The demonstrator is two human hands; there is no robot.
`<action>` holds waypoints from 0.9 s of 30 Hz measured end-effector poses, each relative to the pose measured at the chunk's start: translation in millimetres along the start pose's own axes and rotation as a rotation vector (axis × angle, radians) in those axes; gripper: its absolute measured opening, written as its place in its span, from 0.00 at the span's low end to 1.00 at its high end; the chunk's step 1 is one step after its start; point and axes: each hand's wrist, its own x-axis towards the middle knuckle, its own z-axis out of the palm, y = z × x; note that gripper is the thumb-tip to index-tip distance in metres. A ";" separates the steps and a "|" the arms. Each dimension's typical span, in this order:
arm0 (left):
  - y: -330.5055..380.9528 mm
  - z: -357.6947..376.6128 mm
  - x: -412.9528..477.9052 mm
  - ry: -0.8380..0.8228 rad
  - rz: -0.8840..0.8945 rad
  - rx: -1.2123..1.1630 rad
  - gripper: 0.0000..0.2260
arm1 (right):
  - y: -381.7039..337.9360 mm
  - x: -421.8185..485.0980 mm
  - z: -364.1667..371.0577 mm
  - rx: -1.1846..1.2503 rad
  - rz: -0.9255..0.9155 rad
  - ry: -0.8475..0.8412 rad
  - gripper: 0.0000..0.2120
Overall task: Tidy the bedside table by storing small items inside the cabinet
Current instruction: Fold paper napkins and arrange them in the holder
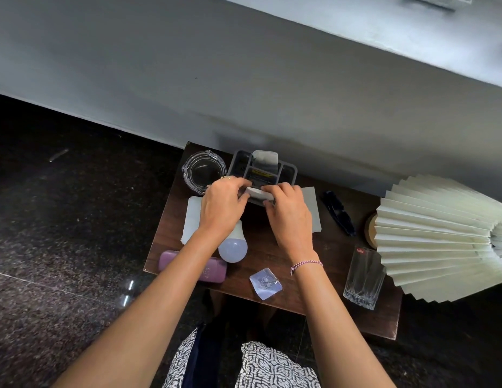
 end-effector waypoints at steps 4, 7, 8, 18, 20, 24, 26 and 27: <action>-5.0 -5.2 -5.4 0.029 -0.012 -0.037 0.12 | -2.7 -4.7 -1.4 0.025 -0.003 0.037 0.15; -12.2 -11.7 -13.9 0.088 -0.068 -0.090 0.11 | -14.7 -12.9 -2.3 0.093 -0.007 0.129 0.12; -15.7 -14.2 -17.5 0.116 -0.094 -0.103 0.10 | -20.4 -15.8 -1.6 0.117 -0.007 0.163 0.10; -75.2 -21.3 -37.8 0.131 -0.525 -0.193 0.08 | -87.3 -43.4 60.5 0.424 -0.033 -0.138 0.12; -85.9 -18.6 -36.3 0.056 -0.636 -0.272 0.10 | -92.9 -42.2 75.9 0.452 0.036 -0.281 0.16; -100.0 -13.8 -32.0 -0.057 -0.760 -0.344 0.12 | -97.0 -31.5 93.7 0.406 0.145 -0.420 0.18; -104.0 -13.5 -29.2 -0.091 -0.781 -0.357 0.13 | -97.5 -24.4 97.3 0.380 0.168 -0.447 0.18; -105.4 -13.4 -27.9 -0.108 -0.790 -0.361 0.13 | -97.6 -21.1 98.2 0.363 0.171 -0.459 0.18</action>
